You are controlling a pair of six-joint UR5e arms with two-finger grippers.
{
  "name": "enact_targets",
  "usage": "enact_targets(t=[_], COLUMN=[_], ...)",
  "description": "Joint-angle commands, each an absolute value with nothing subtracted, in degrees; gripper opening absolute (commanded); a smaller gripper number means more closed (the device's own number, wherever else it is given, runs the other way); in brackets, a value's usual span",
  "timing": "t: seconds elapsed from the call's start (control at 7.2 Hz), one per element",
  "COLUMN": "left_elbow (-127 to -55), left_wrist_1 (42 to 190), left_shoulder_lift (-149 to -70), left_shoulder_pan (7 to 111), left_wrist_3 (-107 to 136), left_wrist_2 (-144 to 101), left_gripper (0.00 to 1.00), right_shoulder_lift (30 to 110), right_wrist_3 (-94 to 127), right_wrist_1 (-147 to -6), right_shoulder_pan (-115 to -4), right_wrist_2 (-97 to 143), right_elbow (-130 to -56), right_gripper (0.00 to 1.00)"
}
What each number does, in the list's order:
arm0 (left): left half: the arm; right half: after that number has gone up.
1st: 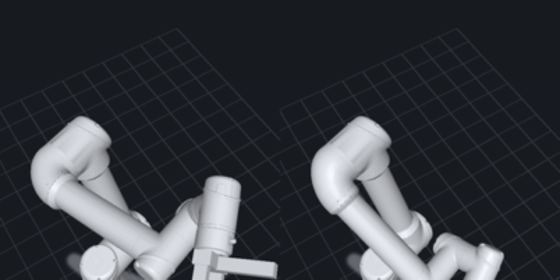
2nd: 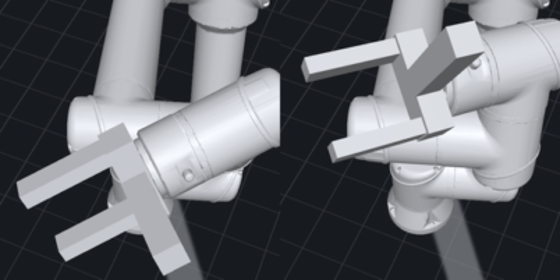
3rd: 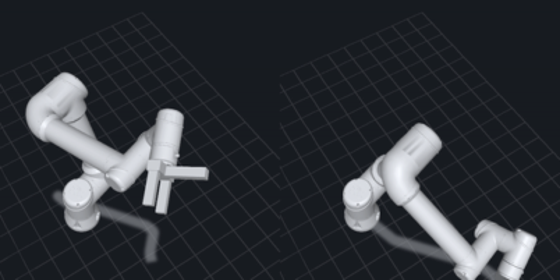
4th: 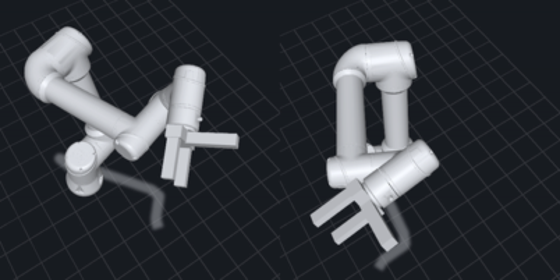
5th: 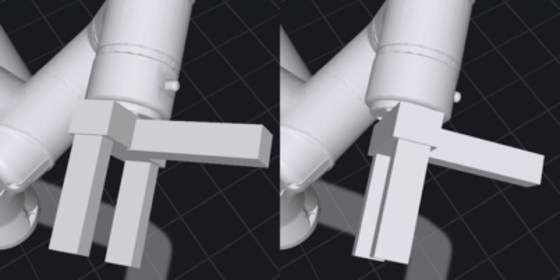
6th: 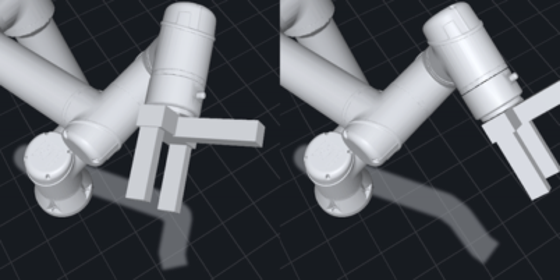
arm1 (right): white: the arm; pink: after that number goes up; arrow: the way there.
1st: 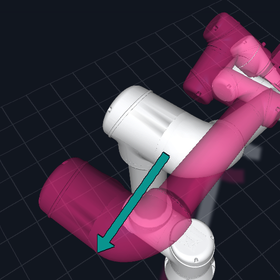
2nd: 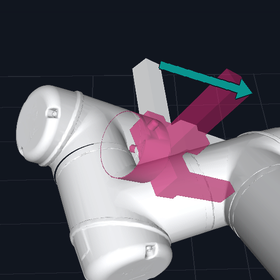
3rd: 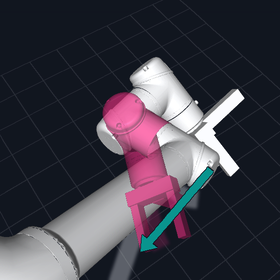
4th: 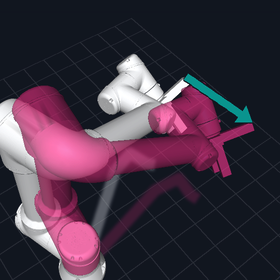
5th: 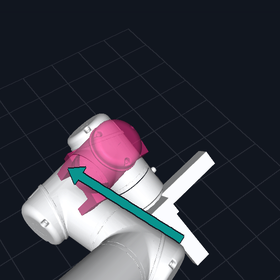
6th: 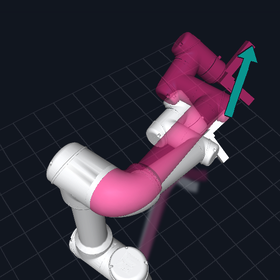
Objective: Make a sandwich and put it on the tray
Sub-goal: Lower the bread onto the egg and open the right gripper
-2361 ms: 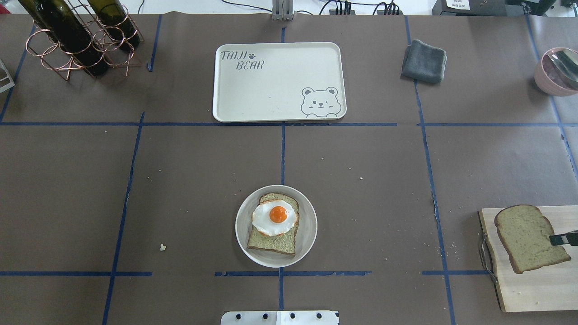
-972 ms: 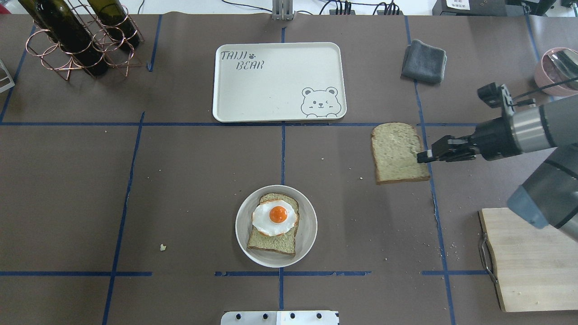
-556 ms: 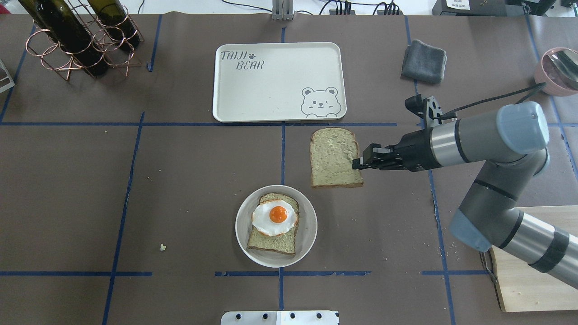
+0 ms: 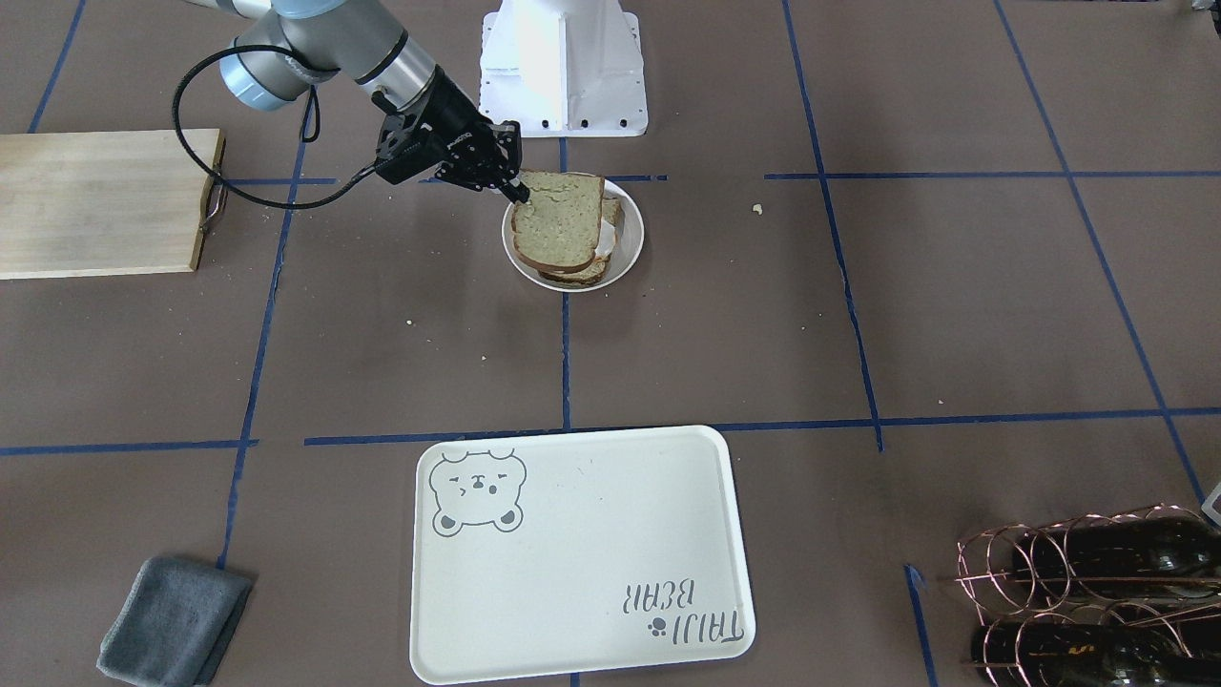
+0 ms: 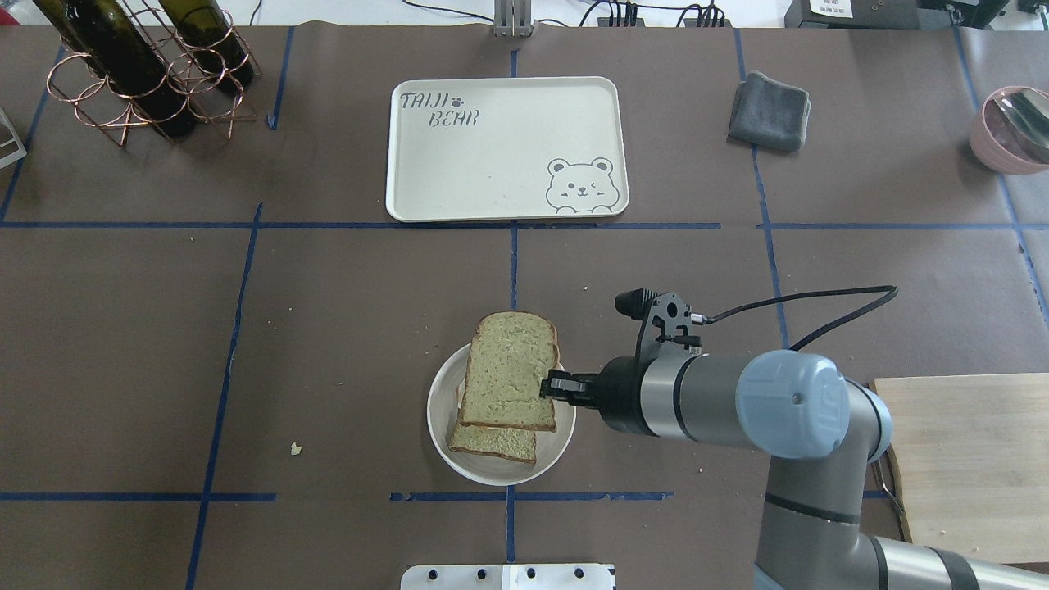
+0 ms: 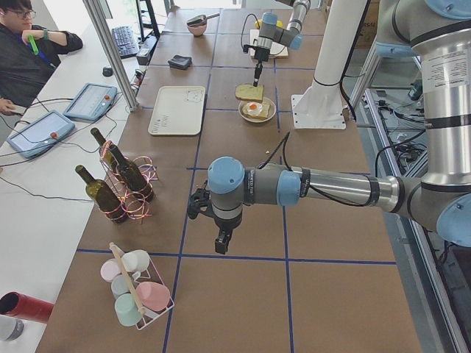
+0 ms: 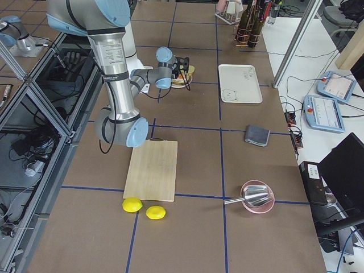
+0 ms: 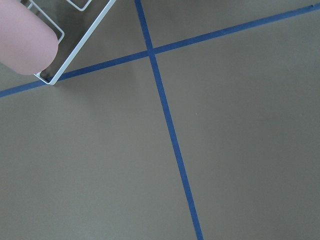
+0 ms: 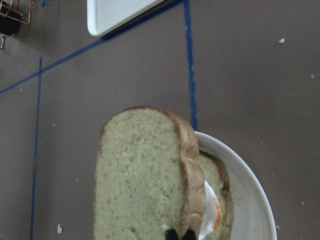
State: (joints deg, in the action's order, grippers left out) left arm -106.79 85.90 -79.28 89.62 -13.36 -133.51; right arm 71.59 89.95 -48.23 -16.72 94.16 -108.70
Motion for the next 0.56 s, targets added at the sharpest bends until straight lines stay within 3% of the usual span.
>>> enact_targets(t=[0.0, 0.42], left_elbow=[-106.79, -106.79], left_wrist_1=[85.87, 85.78], left_shoulder_lift=[-79.28, -79.28], left_shoulder_pan=[89.65, 89.65], left_wrist_3=[-13.36, -13.36], left_wrist_2=[-133.51, -133.51], left_gripper=[1.00, 1.00], right_shoulder_lift=[70.06, 69.34], right_wrist_3=[90.09, 90.00], right_wrist_1=[-49.40, -49.48], right_shoulder_pan=[-12.48, -12.13], right_wrist_2=[89.74, 88.86], right_elbow=[-106.63, -105.03], right_gripper=[0.00, 0.00])
